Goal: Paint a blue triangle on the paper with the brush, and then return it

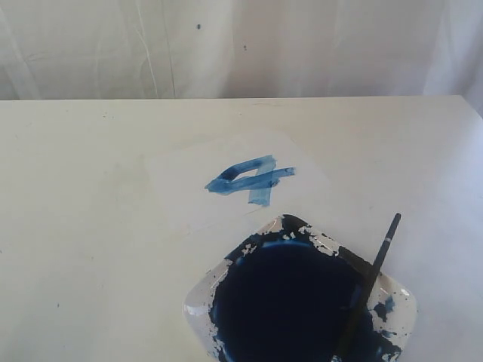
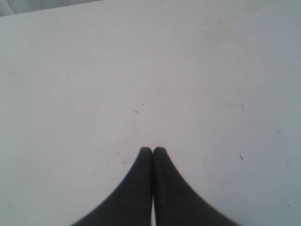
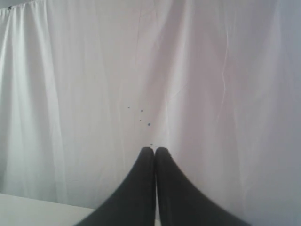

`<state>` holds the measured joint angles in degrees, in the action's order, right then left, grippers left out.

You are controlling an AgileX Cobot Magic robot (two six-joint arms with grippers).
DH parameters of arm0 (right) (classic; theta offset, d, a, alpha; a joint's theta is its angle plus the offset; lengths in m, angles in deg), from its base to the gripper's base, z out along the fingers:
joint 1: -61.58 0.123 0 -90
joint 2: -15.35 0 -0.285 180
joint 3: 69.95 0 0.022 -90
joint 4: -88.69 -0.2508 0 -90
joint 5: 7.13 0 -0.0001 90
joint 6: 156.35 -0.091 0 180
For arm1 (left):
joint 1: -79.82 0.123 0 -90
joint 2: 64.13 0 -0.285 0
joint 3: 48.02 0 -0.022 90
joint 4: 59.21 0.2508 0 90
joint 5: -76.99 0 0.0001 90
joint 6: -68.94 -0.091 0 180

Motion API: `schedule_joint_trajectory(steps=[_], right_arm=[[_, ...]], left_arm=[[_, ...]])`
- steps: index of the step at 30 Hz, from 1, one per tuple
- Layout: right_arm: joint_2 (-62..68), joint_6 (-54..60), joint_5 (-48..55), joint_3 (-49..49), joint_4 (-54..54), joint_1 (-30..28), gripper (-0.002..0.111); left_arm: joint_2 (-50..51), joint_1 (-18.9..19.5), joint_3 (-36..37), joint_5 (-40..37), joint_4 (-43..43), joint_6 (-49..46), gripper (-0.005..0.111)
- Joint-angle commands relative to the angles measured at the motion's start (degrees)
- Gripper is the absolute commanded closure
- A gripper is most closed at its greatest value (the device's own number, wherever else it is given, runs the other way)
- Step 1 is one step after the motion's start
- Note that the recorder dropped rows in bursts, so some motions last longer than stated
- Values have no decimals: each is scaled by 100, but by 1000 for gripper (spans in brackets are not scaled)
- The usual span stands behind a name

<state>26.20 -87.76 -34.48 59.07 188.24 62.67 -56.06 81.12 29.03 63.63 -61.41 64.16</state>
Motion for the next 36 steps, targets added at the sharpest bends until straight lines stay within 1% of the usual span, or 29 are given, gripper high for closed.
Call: schedule_joint_trajectory(steps=[1,5,8,36], right_arm=[[-190,-25,3,52,40,510,108],[-307,-25,3,41,40,949,108],[-307,-25,3,41,40,1028,108],[-307,-25,3,41,40,1027,108]], left_arm=[[-29,-1,16,5,-30,4,107],[-29,-1,16,5,-30,4,107],[-29,-1,16,5,-30,4,107],[-29,-1,16,5,-30,-7,107]])
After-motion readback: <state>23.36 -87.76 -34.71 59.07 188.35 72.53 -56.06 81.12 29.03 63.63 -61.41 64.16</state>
